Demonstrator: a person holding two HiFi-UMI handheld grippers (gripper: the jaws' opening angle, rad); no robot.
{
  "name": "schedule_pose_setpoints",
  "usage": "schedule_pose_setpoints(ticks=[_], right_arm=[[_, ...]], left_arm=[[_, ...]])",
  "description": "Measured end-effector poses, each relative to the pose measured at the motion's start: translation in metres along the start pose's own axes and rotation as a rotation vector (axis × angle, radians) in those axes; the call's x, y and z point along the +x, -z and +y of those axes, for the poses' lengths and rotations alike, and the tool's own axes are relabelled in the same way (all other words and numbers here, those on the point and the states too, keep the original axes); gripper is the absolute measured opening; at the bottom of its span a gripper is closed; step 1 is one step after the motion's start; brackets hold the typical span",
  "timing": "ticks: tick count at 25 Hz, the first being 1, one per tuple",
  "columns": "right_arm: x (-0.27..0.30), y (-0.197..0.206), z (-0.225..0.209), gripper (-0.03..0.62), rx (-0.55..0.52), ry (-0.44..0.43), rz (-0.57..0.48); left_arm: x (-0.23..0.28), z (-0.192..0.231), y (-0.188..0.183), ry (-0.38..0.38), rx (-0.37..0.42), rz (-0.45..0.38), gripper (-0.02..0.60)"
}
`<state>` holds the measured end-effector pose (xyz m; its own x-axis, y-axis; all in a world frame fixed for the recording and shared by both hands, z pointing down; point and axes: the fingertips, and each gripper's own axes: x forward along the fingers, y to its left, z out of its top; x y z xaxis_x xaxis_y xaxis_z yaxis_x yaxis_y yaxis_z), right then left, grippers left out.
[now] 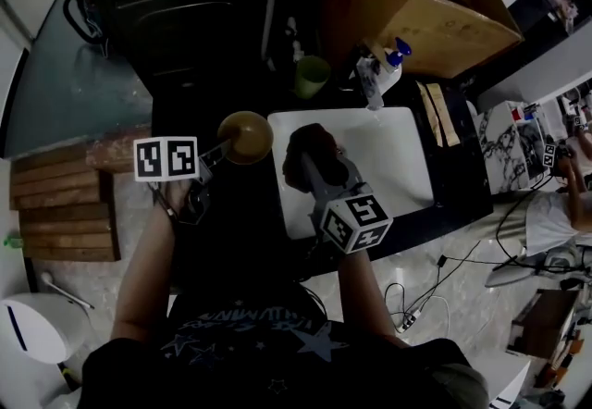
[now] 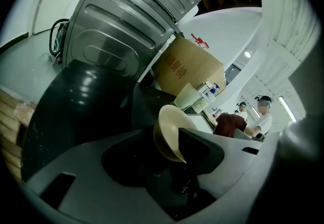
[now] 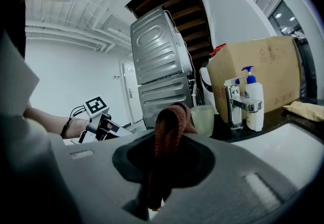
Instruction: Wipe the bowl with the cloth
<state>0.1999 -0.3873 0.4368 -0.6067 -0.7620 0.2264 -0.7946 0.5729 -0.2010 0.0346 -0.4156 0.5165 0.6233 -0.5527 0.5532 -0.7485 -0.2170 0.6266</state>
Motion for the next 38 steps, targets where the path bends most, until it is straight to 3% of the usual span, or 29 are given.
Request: schedule_pose_setpoints(ticks=[10,13,17,25,34,38], right_arm=[[0.017,0.001,0.005,0.06,-0.007,-0.046,0.015],[0.021,0.0,0.007,0.06,-0.005,-0.053,0.015],[0.023,-0.001,0.01,0.06,-0.004,-0.06,0.016],[0.019,-0.004,0.033,0.06,-0.059,-0.083,0.021],[0.009,-0.021,0.11,0.06,-0.113,-0.209,0.021],[0.018,-0.006,0.143,0.06,-0.158,-0.23,0.114]], left_arm=[[0.007,0.001,0.006,-0.001,-0.021,0.067,0.187],[0.005,0.002,0.002,-0.024,-0.014,0.062,0.1],[0.001,0.003,-0.001,-0.052,0.013,0.054,0.048],[-0.017,0.004,-0.003,-0.084,0.069,0.036,0.02],[-0.047,-0.004,0.005,-0.125,0.236,0.032,0.02],[-0.064,-0.016,0.008,-0.16,0.37,0.005,0.02]])
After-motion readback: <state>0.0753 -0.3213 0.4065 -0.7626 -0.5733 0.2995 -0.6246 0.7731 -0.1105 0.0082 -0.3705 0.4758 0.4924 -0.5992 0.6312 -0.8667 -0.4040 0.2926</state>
